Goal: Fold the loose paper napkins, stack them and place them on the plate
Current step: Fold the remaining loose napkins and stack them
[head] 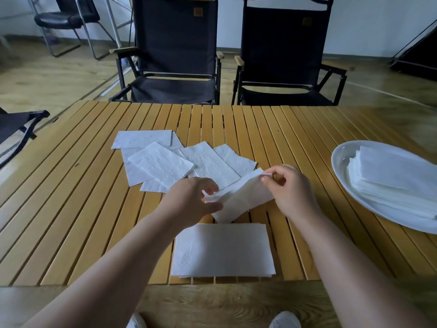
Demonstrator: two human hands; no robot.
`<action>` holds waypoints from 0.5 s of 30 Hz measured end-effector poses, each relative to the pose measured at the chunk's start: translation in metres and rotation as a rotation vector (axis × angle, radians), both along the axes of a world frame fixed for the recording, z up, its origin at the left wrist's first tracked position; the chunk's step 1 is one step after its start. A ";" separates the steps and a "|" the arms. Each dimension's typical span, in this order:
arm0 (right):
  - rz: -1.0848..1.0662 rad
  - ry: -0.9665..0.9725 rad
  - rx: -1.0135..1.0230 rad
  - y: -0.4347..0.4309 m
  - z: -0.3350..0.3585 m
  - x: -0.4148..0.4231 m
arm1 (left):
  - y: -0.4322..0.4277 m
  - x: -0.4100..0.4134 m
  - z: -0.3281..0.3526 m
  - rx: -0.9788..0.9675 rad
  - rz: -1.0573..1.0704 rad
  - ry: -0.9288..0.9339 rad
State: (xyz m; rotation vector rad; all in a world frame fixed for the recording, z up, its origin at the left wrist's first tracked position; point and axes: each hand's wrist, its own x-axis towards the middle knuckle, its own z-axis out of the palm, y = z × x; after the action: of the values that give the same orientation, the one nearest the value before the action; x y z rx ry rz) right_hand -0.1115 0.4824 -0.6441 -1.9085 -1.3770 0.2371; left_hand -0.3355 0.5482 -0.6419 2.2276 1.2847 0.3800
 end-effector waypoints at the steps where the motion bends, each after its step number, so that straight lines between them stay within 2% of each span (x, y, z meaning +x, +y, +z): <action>1: -0.001 0.004 0.014 0.000 0.001 0.000 | 0.000 0.000 0.000 0.005 -0.001 -0.005; 7: -0.003 0.001 0.061 -0.003 0.007 0.000 | -0.004 0.002 0.006 -0.015 -0.018 -0.041; 11: -0.013 0.031 0.068 -0.004 0.009 0.001 | -0.004 0.000 0.008 0.041 0.013 -0.046; 15: 0.037 0.098 0.071 -0.003 0.011 0.002 | -0.001 -0.004 0.012 0.039 0.082 -0.173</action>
State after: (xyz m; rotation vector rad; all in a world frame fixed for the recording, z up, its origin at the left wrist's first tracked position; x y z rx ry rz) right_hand -0.1093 0.4789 -0.6328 -1.7908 -1.3383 0.2917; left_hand -0.3400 0.5470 -0.6301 2.1258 1.2884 0.6193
